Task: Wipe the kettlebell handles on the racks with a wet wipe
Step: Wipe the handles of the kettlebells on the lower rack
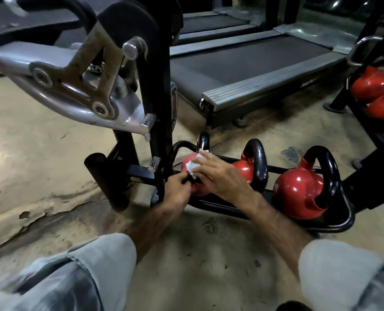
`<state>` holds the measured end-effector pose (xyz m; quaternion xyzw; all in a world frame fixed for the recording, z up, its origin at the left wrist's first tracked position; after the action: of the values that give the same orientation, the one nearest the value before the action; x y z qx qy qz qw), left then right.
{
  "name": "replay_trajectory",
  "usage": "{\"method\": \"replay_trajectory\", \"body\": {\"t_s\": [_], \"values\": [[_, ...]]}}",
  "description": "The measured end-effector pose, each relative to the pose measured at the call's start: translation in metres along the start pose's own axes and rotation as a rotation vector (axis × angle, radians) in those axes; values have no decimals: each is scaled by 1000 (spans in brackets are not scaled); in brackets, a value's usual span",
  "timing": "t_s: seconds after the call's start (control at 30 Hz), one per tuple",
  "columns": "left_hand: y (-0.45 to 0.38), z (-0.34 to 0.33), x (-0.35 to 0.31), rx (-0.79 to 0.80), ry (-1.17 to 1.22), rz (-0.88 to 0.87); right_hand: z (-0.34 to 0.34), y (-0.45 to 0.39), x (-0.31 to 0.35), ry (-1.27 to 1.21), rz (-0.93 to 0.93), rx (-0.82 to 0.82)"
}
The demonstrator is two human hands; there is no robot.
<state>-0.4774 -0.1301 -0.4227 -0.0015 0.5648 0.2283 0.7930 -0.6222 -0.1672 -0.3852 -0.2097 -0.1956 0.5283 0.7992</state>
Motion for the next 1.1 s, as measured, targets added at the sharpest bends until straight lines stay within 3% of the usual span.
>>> {"method": "replay_trajectory", "body": {"t_s": [0.17,0.4,0.6,0.67,0.77,0.93,1.0,1.1], "values": [[9,-1,-9,55,336,52,6,-38,-29,42,97,242],[13,4,-2,118,400,29,18,-15,-29,39,397,272],[13,-1,-3,42,428,145,5,-39,-36,182,324,345],[14,-2,-4,27,419,167,8,-42,-34,205,384,396],[17,0,-7,-25,503,214,18,-59,-30,226,428,560],[12,1,-8,-43,429,195,14,-86,-30,325,286,770],[14,5,-11,-69,325,129,16,-85,-31,254,290,696],[17,8,-13,-45,156,-44,21,-54,-32,97,331,398]]}}
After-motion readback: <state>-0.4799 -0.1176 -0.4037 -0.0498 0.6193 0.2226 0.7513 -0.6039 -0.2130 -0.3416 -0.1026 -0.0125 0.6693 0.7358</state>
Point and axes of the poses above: each hand's wrist, its own y-axis away from the middle knuckle, its own z-axis out of the back of the hand, x = y × z, the point moved 1 cm from there along -y, towards the middle knuckle, and after that the axes turned 10 degrees about z, right-handed, at the moved point
